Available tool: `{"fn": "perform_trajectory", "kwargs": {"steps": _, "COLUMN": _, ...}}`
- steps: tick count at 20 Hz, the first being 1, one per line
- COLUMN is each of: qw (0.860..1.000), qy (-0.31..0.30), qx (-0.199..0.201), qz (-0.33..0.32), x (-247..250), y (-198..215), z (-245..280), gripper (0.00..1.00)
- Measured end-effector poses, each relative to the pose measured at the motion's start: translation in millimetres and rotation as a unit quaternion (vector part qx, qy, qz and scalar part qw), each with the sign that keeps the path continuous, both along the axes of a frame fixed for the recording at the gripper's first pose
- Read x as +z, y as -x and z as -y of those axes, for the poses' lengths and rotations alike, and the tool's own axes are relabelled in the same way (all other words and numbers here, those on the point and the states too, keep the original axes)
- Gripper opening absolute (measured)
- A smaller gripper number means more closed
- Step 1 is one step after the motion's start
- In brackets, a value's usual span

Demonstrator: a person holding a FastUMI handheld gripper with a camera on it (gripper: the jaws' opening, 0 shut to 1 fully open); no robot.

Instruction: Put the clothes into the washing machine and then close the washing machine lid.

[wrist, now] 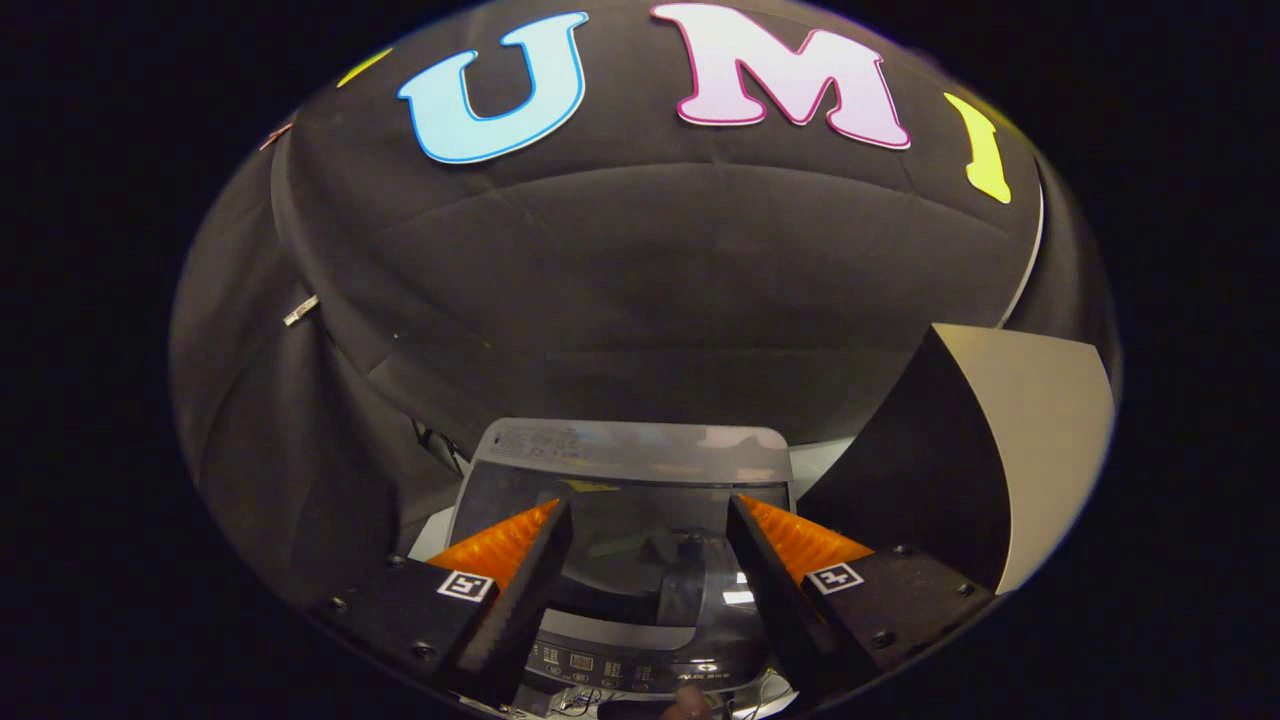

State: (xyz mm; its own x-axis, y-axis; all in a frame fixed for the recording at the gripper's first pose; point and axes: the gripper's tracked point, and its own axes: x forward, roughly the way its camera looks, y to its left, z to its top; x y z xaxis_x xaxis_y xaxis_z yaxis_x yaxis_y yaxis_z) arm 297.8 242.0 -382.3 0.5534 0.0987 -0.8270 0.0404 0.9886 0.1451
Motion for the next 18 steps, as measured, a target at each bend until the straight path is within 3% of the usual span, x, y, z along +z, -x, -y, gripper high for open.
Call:
{"fn": "perform_trajectory", "kwargs": {"steps": 9, "qw": 0.989, "qy": -0.040, "qx": 0.050, "qz": 0.136, "x": 97, "y": 1, "z": -31, "gripper": 0.97}}
{"fn": "perform_trajectory", "kwargs": {"steps": 13, "qw": 0.974, "qy": -0.042, "qx": 0.070, "qz": 0.212, "x": 149, "y": 12, "z": -21, "gripper": 0.97}}
{"fn": "perform_trajectory", "kwargs": {"steps": 18, "qw": 0.953, "qy": -0.059, "qx": 0.087, "qz": 0.283, "x": 216, "y": 55, "z": -4, "gripper": 0.97}}
